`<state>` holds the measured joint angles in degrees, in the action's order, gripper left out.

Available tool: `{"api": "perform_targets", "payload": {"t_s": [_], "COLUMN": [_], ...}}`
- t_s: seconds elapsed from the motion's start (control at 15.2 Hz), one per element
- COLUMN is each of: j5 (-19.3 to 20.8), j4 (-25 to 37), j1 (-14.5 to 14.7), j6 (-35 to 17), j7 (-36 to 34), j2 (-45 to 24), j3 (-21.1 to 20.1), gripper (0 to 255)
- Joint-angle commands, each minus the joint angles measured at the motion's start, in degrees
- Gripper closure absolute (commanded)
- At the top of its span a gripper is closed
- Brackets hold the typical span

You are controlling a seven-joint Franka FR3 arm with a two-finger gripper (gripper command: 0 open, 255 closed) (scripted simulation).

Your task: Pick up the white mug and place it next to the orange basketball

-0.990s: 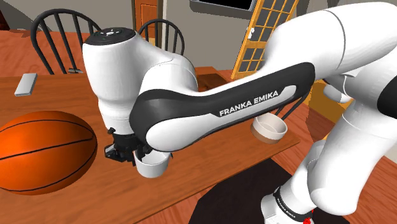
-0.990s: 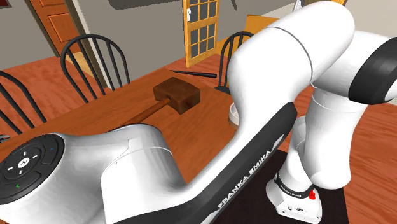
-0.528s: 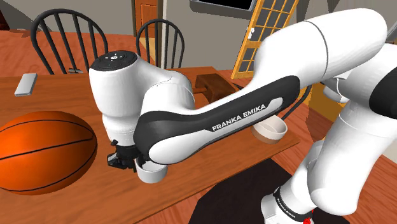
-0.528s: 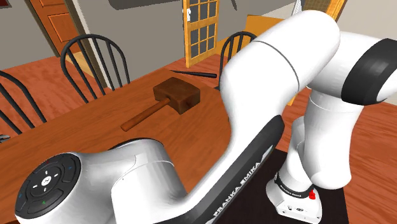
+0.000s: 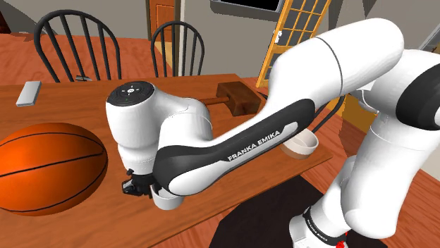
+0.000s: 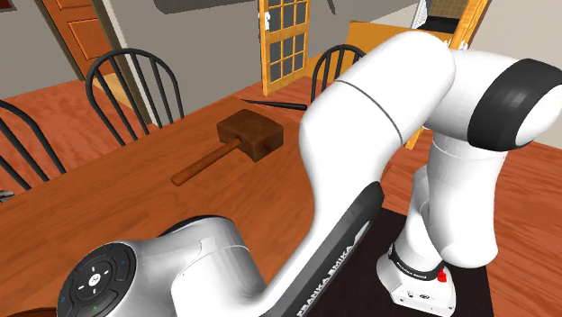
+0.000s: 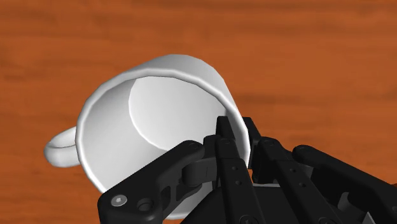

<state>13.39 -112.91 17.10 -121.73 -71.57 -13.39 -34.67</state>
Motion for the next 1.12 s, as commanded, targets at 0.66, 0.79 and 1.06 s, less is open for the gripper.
{"api": "perform_targets", "payload": {"t_s": [0.66, 0.79, 1.06], "j5": [1.3, 1.3, -0.4], "j4": [-1.0, -1.0, 0.7], "j1": [0.4, 0.4, 0.1], "j6": [-2.2, -2.2, 1.0], "j7": [-1.0, -1.0, 0.0], "j2": [-1.5, -1.5, 0.4], "j3": [0.4, 0.4, -0.2], "gripper": [0, 0, 0]}}
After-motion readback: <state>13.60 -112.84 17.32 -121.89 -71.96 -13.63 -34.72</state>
